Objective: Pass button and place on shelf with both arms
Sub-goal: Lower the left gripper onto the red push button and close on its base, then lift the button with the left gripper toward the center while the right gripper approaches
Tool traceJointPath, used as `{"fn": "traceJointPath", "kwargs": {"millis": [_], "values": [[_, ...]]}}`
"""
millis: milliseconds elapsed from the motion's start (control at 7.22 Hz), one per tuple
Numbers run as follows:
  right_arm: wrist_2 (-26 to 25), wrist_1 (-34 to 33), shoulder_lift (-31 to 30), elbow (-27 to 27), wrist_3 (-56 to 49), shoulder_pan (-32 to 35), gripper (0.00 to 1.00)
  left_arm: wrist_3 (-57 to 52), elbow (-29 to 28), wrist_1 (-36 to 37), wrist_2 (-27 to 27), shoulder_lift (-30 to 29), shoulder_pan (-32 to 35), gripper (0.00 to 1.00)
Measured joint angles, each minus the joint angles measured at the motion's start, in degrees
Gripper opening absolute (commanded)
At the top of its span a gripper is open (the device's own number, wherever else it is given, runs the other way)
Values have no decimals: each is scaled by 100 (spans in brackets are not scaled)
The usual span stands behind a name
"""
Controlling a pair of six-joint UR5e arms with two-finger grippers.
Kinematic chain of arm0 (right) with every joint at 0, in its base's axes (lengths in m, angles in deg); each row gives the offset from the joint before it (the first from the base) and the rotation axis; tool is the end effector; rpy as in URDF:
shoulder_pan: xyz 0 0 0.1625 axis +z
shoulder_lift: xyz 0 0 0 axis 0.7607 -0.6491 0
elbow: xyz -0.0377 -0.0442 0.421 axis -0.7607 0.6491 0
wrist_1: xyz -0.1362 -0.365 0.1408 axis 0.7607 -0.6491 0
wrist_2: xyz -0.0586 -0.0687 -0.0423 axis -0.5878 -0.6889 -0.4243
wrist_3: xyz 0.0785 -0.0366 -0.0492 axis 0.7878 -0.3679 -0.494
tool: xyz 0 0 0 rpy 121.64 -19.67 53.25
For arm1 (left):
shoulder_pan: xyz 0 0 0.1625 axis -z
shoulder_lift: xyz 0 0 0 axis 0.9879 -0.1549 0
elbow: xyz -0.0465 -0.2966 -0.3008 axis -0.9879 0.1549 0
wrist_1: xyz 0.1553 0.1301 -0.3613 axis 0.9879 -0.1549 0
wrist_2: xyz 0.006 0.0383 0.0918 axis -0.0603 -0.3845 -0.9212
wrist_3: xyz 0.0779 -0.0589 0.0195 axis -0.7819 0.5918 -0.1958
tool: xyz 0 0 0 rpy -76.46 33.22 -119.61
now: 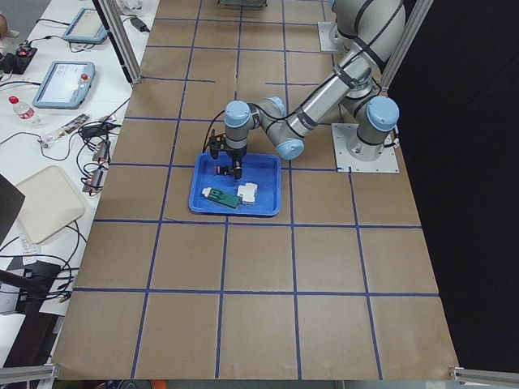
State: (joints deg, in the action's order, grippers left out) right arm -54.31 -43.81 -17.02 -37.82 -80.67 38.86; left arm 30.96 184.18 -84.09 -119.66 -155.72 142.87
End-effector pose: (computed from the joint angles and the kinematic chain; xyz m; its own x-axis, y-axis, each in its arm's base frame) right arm 0.1260 -0.4242 0.4806 -0.9958 0.0803 -0.0439 0.0786 0.9962 0.0389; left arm 0.1287 -0.5237 0.1793 -0.9959 -0.0900 -0.0123 -0.0892 0.9946 -0.0537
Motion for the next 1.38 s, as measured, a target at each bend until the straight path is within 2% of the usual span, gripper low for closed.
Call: {"fn": "traceJointPath", "kwargs": {"millis": [138,554,831,969,1385], "values": [[4,-8,27,3,8,-2,100,-79,-3,37,4,-40,3,81],[147,29,61,30,1277,-278,100,-520,-6,216,1,-90,9,13],[799,63,63,13,2187,-622,100,-636,-12,247,3,-68,25,7],[1061,77,58,6,2389,-698,100,-838,-33,244,14,-6,66,0],[1288,289,17,-19,3125,-733,100,-2055,-134,169,72,447,523,0]]}}
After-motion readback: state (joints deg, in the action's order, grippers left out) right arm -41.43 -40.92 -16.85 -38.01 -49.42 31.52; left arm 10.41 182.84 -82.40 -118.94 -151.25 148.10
